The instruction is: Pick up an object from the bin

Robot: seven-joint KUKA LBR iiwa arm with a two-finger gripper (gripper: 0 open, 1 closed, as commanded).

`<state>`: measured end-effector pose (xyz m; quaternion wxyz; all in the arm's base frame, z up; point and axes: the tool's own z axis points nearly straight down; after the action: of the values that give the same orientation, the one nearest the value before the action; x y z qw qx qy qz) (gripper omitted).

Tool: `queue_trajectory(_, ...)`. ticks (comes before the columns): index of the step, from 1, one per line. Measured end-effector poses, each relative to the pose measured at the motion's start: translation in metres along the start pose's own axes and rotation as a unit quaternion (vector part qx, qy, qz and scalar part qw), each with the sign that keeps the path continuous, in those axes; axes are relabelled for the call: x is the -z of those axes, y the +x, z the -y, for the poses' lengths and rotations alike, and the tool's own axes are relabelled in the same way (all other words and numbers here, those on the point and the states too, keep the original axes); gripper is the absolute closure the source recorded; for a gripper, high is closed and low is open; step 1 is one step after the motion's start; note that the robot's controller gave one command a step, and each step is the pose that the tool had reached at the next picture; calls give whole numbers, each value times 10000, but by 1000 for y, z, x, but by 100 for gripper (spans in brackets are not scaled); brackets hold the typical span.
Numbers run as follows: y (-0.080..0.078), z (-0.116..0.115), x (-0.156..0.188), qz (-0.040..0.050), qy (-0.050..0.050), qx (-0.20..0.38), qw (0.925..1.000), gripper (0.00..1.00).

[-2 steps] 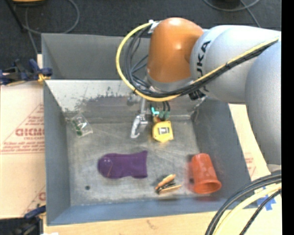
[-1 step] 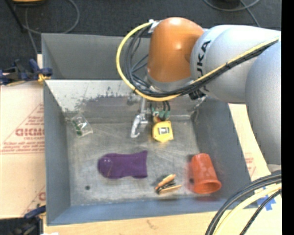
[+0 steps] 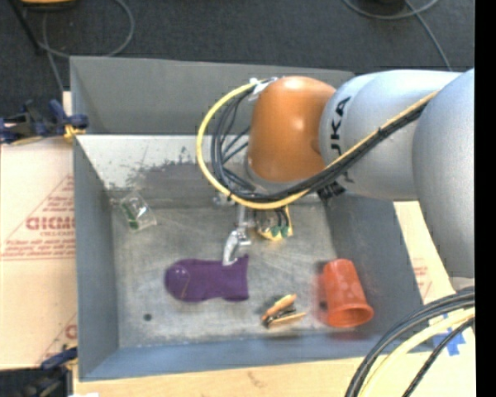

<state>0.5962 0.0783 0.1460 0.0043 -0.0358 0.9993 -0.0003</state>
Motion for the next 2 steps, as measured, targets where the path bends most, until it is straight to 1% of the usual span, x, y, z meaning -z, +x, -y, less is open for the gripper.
queue_trajectory(1, 12, 0, -12, -19, -3, 130, 9999, 0)
queue_trajectory(2, -5, 35, -47, -16, -2, 663, 9978, 0)
